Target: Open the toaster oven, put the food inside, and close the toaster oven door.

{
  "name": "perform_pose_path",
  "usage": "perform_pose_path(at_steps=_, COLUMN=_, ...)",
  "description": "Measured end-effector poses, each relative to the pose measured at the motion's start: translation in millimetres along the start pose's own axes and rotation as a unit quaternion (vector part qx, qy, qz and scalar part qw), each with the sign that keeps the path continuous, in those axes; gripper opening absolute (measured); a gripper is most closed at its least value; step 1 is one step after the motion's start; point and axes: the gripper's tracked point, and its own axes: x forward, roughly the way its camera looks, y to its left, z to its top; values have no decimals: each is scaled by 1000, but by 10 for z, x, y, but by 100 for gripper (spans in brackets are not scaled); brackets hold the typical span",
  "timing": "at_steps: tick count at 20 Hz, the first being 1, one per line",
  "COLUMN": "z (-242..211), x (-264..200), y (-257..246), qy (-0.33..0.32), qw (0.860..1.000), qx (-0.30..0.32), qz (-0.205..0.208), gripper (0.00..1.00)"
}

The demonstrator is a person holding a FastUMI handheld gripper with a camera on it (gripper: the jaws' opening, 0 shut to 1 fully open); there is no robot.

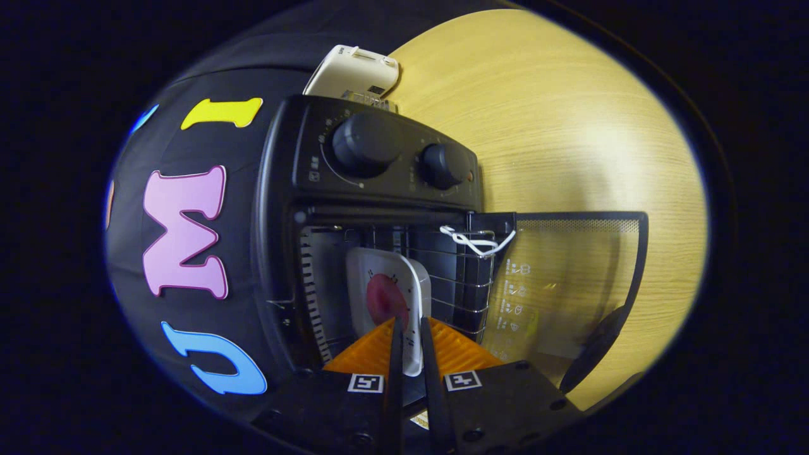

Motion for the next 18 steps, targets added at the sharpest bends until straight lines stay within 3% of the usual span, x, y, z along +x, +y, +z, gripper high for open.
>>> perform_pose_path(at_steps=4, z=3, x=-431, y=-95, qy=27, qw=998, qx=-47, qz=14, gripper=21)
perform_pose_path(at_steps=7, z=3, x=-827, y=-92, qy=51, qw=990, qx=-122, qz=42, gripper=21)
perform_pose_path(at_steps=8, z=15, x=-920, y=-130, qy=58, qw=986, qx=-151, qz=46, gripper=25)
perform_pose_path(at_steps=10, z=82, x=-1130, y=-243, qy=64, qw=978, qx=-192, qz=49, gripper=75)
perform_pose_path(at_steps=11, z=126, x=-1216, y=-332, qy=65, qw=975, qx=-209, qz=45, gripper=80)
perform_pose_path(at_steps=12, z=156, x=-1274, y=-408, qy=70, qw=971, qx=-223, qz=45, gripper=98)
perform_pose_path(at_steps=15, z=152, x=-1394, y=-652, qy=91, qw=957, qx=-273, qz=40, gripper=98)
perform_pose_path(at_steps=18, z=136, x=-1458, y=-815, qy=94, qw=924, qx=-367, qz=44, gripper=98)
